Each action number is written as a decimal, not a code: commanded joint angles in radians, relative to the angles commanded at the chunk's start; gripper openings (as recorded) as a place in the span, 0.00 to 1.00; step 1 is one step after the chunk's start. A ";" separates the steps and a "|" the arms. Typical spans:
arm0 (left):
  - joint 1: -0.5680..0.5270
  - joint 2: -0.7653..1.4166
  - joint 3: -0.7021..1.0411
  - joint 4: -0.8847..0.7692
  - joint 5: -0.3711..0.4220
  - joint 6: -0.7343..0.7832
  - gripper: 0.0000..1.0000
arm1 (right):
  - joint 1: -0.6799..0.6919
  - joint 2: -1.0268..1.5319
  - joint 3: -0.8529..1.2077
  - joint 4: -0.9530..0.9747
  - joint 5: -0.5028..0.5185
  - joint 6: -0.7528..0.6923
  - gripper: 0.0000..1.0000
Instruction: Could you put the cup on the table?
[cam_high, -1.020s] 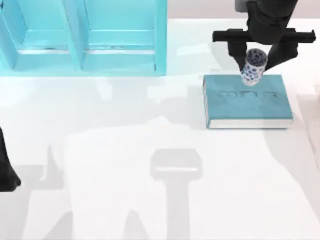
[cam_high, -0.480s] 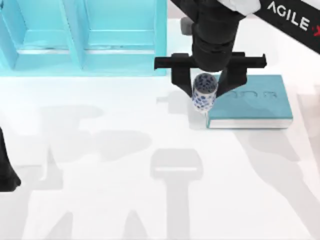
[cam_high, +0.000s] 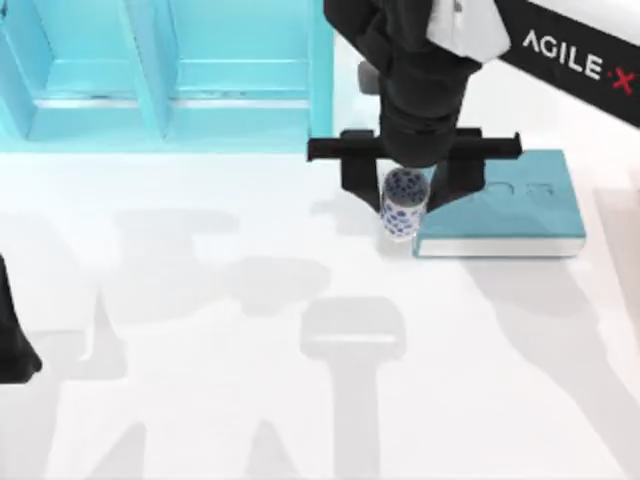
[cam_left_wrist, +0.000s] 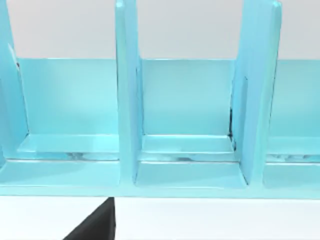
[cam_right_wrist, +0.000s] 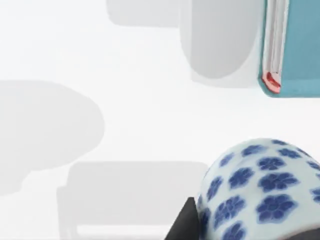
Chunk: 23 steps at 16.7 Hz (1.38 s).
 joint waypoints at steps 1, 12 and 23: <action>0.000 0.000 0.000 0.000 0.000 0.000 1.00 | 0.000 0.000 -0.033 0.033 0.000 0.000 0.00; 0.000 0.000 0.000 0.000 0.000 0.000 1.00 | 0.001 0.004 -0.127 0.124 0.000 -0.001 0.23; 0.000 0.000 0.000 0.000 0.000 0.000 1.00 | 0.001 0.004 -0.127 0.124 0.000 -0.001 1.00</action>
